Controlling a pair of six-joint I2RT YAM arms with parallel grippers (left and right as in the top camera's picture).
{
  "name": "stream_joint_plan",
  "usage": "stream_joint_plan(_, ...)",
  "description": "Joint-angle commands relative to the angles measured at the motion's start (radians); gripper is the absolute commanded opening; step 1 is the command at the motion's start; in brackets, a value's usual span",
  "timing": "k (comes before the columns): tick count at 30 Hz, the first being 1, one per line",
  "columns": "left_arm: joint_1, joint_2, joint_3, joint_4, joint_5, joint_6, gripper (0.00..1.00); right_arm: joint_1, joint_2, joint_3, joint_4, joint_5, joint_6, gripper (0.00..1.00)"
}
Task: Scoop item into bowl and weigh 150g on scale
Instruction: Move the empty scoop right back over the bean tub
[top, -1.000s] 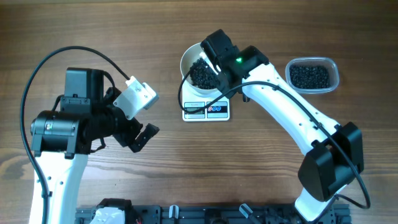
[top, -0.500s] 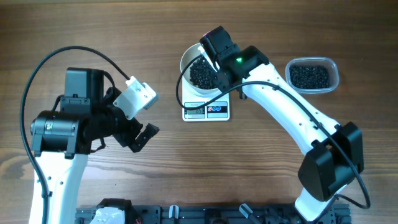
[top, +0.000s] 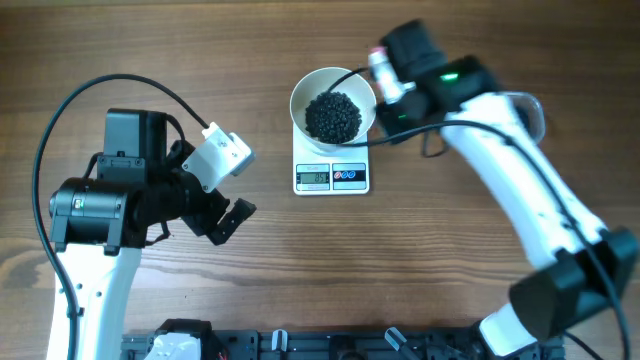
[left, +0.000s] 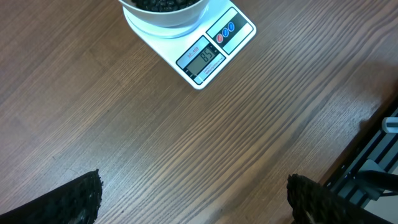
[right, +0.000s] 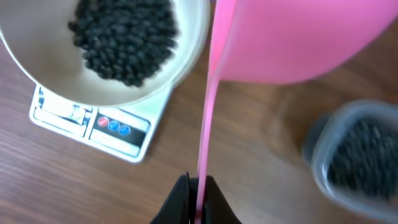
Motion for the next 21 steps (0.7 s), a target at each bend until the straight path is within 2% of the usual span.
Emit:
stream_joint_plan(1, 0.008, -0.009, 0.006, 0.000, 0.023, -0.003, 1.00, -0.115, -0.034, 0.021, -0.101, -0.097, 0.055, 0.04)
stream_joint_plan(7, 0.008, -0.009, 0.006, 0.000, 0.023, -0.003, 1.00, -0.275, -0.034, 0.008, -0.184, -0.097, 0.044, 0.04)
stream_joint_plan(15, 0.008, -0.009, 0.006, 0.000, 0.023, -0.003, 1.00, -0.477, -0.021, -0.015, -0.229, -0.157, -0.058, 0.04)
stream_joint_plan(21, 0.008, -0.009, 0.006, 0.000, 0.023, -0.003, 1.00, -0.574, 0.025, -0.034, -0.235, -0.307, -0.079, 0.04)
